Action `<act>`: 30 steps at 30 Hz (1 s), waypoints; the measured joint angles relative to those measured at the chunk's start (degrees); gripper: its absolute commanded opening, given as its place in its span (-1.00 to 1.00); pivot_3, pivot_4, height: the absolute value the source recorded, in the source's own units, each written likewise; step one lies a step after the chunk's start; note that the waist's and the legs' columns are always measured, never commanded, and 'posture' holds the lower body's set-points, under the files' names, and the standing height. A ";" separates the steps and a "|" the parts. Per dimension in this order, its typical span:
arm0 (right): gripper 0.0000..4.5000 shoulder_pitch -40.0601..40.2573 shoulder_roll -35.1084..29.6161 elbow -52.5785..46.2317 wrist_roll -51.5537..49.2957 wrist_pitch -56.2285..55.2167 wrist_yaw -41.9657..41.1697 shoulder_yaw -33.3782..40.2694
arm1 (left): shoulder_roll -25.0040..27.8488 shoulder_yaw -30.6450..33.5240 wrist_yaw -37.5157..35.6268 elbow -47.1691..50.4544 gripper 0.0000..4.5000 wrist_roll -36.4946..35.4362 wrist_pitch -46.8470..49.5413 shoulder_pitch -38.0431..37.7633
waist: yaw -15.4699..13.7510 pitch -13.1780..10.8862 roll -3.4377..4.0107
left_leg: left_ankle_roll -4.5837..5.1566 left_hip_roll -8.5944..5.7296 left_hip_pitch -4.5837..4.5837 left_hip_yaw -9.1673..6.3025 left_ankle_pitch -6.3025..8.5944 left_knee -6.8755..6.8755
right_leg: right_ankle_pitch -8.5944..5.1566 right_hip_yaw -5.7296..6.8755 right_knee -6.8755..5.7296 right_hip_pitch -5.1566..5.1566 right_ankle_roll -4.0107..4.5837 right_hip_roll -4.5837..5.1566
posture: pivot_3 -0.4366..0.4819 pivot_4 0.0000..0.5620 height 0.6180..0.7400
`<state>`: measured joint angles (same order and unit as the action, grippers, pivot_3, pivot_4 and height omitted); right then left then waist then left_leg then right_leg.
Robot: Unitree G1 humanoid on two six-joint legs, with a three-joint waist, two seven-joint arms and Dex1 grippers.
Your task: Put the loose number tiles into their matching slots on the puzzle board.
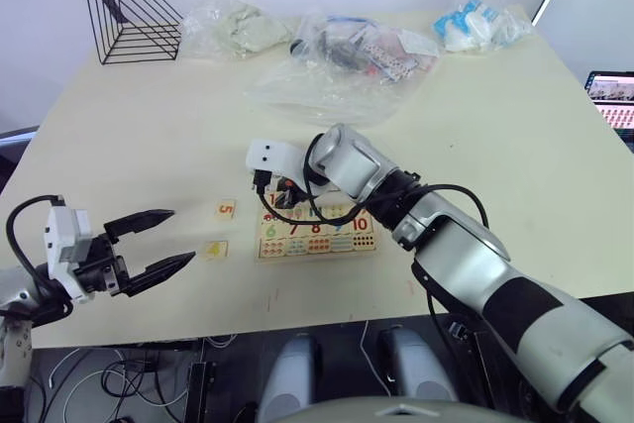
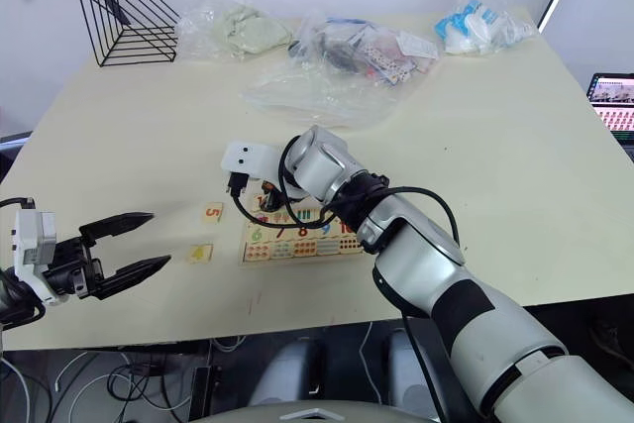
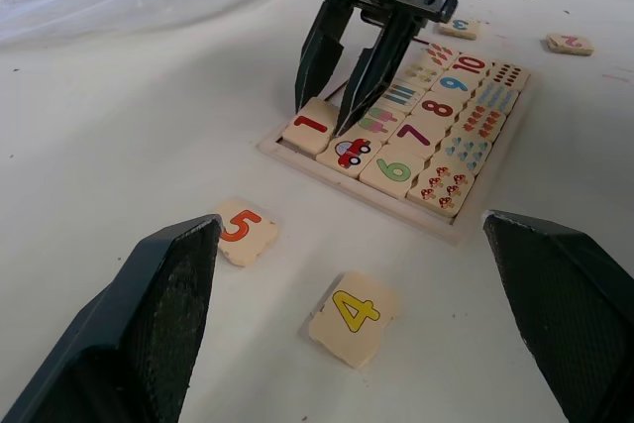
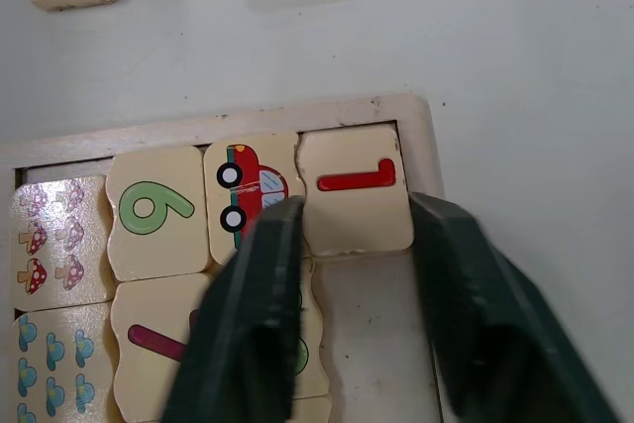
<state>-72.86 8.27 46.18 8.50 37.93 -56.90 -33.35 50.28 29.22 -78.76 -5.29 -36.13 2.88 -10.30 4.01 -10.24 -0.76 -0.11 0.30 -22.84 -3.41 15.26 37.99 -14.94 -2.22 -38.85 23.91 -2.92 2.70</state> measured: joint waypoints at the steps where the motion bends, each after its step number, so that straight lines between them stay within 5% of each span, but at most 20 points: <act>1: 0.48 0.00 0.01 0.00 0.01 -0.09 0.01 0.04 | 0.00 0.00 -0.01 -0.03 1.00 0.00 -0.01 0.00 | 0.00 0.00 0.01 | 0.00 0.00 0.00 0.00 0.00 0.00 | 0.00 0.00 0.00 0.00 0.00 0.00 | -0.05 -0.47 1.00; 4: 0.99 0.00 0.05 0.13 0.02 -0.66 0.04 0.30 | 0.00 0.00 -0.05 -0.13 1.00 0.03 -0.11 0.02 | 0.01 0.00 0.01 | 0.00 0.00 0.00 -0.01 0.00 0.00 | 0.00 0.00 0.00 0.00 0.00 0.01 | -0.05 -0.47 1.00; 16: 0.99 1.85 -2.57 -1.67 -1.64 -6.70 -0.30 4.19 | -0.04 -0.04 -0.29 -0.56 1.00 0.21 -0.52 0.97 | -0.06 0.01 -0.02 | 0.00 0.00 0.00 -0.01 0.00 0.00 | 0.00 0.02 0.00 -0.01 0.00 0.06 | -0.05 -0.47 1.00; 20: 0.51 3.16 -3.83 -2.74 -2.03 -8.98 -0.37 5.17 | -0.04 -0.12 -0.35 -1.04 1.00 0.57 -0.53 1.29 | -0.01 0.05 -0.08 | 0.00 0.00 0.00 -0.01 0.00 0.00 | 0.00 0.02 -0.01 0.00 0.00 0.05 | -0.05 -0.47 1.00; 27: -0.83 8.36 -5.98 -5.37 -2.24 -14.01 -1.61 5.19 | -0.05 -0.25 -0.93 -1.58 1.00 1.10 -0.55 2.57 | 0.01 0.07 -0.11 | 0.00 0.00 0.00 0.01 0.00 -0.01 | 0.00 0.04 -0.01 0.00 0.00 0.05 | -0.05 -0.47 1.00; 30: -0.97 9.09 -6.50 -5.45 -2.17 -15.29 -2.07 5.12 | -0.05 -0.26 -1.02 -1.71 1.00 1.12 -0.54 2.69 | -0.02 0.07 -0.11 | 0.00 0.00 0.00 0.01 0.00 -0.01 | 0.00 0.04 -0.01 0.00 0.00 0.05 | -0.05 -0.47 1.00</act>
<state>-63.77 1.77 40.73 6.32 22.64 -58.97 -28.23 50.23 28.97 -79.78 -7.00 -35.01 2.34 -7.61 3.99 -10.17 -0.87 -0.12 0.30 -22.84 -3.40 15.25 37.98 -14.93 -2.18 -38.86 23.91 -2.93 2.75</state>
